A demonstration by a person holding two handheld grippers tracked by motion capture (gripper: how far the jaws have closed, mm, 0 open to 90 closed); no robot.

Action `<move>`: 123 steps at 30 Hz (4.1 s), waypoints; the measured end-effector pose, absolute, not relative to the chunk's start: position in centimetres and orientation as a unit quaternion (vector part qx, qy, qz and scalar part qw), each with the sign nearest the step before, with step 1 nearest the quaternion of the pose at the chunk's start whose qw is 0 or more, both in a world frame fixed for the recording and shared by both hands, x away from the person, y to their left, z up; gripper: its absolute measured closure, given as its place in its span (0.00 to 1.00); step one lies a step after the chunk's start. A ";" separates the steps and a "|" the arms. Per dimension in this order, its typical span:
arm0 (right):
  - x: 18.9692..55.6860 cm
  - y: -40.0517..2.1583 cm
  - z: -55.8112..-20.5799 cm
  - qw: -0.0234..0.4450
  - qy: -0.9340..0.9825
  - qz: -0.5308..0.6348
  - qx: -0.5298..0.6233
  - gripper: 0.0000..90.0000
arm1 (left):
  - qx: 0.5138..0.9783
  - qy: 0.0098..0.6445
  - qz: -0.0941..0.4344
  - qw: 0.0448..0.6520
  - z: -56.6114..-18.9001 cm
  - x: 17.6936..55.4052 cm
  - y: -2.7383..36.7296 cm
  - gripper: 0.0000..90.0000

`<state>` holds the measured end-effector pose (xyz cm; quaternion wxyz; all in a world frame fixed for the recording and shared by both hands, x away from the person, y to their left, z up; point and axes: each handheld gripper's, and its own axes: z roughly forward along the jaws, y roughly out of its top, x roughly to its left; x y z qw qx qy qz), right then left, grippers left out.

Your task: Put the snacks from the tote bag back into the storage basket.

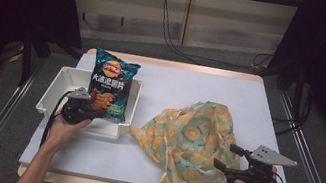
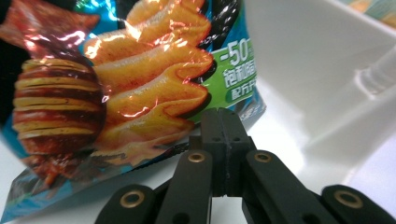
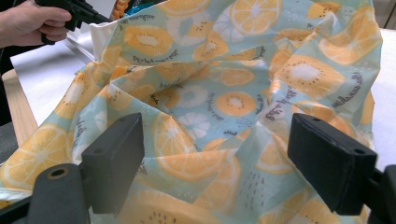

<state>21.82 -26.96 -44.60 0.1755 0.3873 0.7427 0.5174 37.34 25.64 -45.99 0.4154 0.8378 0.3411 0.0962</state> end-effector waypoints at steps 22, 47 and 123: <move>22.0 -26.9 -44.6 0.173 0.743 0.517 0.388 0.20 | 0.839 0.365 0.094 0.393 -46.7 39.6 25.9 1.00; 22.1 -26.8 -44.7 0.172 0.743 0.518 0.388 0.20 | 0.846 0.390 0.093 0.350 -46.3 41.3 27.5 1.00; 21.7 -27.3 -44.8 0.178 0.741 0.513 0.395 0.20 | 0.758 0.381 0.169 0.501 -45.0 29.6 26.9 0.23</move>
